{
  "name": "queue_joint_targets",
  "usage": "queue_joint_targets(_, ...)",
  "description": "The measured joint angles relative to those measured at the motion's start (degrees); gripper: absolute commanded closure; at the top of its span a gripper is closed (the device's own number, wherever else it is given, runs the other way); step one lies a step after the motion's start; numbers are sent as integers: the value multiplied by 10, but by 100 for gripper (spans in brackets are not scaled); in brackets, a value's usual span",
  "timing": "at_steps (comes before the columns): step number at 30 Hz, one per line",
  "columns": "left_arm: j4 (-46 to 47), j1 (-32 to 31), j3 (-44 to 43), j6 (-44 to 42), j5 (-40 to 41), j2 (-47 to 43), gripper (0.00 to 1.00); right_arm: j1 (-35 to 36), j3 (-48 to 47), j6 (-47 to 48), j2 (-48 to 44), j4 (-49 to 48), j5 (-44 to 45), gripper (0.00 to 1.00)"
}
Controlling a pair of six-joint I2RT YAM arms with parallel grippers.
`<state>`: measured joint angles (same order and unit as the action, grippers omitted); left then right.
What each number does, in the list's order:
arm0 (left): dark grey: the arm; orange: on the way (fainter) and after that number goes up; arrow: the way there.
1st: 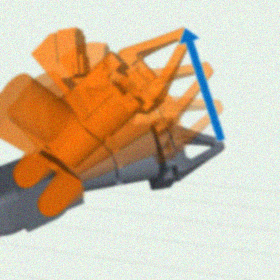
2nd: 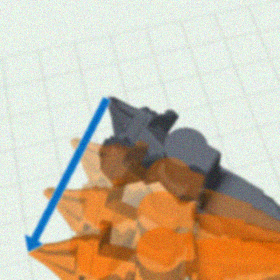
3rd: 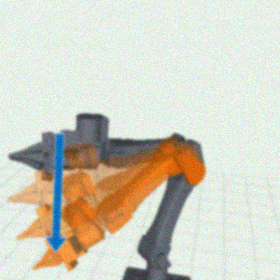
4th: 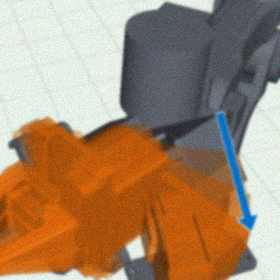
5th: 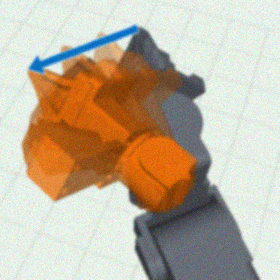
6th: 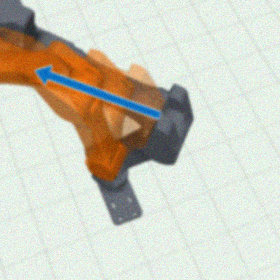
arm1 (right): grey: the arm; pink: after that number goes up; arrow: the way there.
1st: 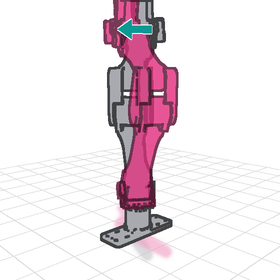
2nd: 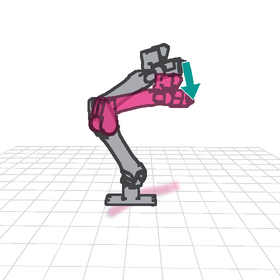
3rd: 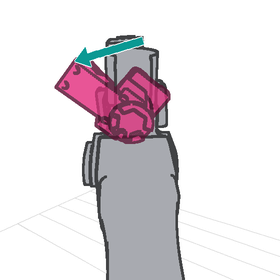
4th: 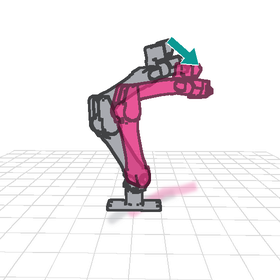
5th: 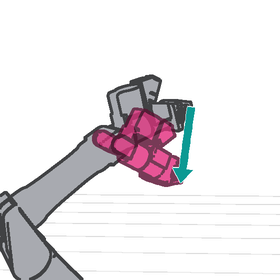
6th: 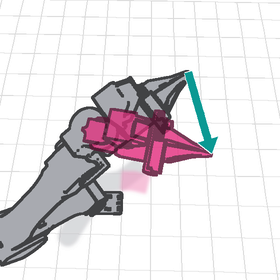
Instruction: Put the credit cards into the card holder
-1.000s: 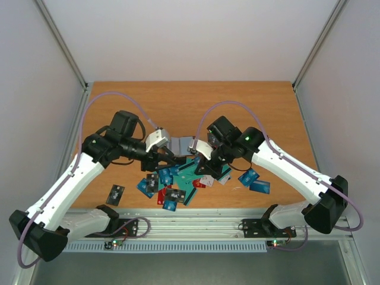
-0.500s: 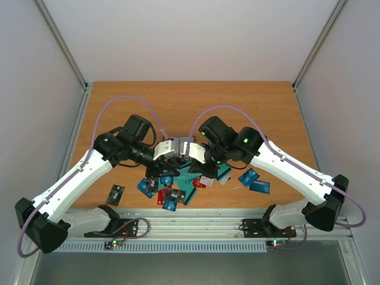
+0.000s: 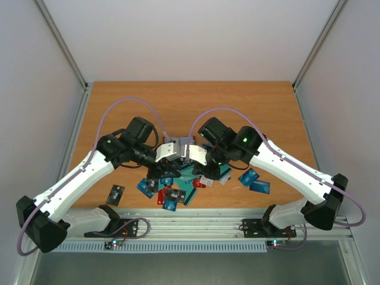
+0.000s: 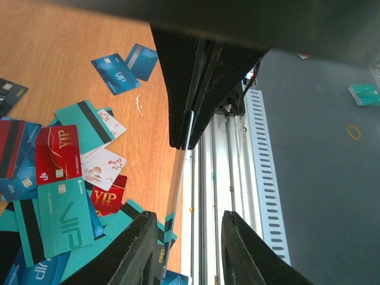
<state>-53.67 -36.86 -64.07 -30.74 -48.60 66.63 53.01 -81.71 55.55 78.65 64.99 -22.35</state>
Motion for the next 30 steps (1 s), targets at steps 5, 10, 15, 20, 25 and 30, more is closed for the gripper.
queue_joint_targets(5,74,-4,48,23,6,-28,63,3,0,2,0,3,8,99)
queue_joint_targets(10,124,-8,86,44,21,-56,64,6,0,5,-2,-3,10,99)
queue_joint_targets(15,150,-8,106,48,29,-74,65,6,0,6,-5,-3,12,99)
queue_joint_targets(20,168,-8,118,54,28,-76,68,6,0,5,-6,-5,12,99)
queue_joint_targets(25,202,-8,140,73,26,-77,69,6,0,5,-11,-7,14,99)
queue_joint_targets(30,253,-8,170,110,18,-87,73,6,0,5,-28,-8,18,99)
